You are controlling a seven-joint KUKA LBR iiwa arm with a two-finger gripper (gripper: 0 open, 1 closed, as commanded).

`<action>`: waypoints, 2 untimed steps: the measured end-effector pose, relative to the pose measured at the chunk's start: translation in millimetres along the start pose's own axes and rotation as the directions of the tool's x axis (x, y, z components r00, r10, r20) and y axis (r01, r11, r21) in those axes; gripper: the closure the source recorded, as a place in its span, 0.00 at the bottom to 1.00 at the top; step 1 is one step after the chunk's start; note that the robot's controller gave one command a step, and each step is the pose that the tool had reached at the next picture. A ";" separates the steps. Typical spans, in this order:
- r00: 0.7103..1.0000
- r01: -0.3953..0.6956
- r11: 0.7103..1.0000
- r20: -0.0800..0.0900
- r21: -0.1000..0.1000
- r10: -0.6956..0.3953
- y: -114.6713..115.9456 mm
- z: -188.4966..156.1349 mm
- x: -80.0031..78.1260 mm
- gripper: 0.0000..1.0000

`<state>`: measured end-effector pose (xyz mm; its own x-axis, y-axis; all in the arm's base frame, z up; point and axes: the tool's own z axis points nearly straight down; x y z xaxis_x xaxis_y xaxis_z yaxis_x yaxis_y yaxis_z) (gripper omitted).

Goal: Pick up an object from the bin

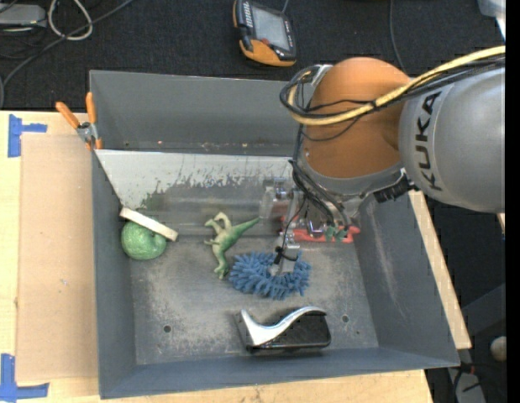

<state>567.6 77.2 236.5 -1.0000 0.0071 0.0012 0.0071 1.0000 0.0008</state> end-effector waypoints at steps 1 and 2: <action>1.000 0.000 1.000 0.000 0.000 0.000 0.0 0.0 0.0 0.00; 1.000 -0.019 1.000 -0.005 0.000 0.019 -24.4 66.3 -24.8 0.00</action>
Offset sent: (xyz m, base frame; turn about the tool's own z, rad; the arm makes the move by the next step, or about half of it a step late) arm 0.0245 -0.0238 -0.0618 0.0157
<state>592.2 52.7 170.1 -0.9996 0.0260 0.0061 0.0260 0.9997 0.0004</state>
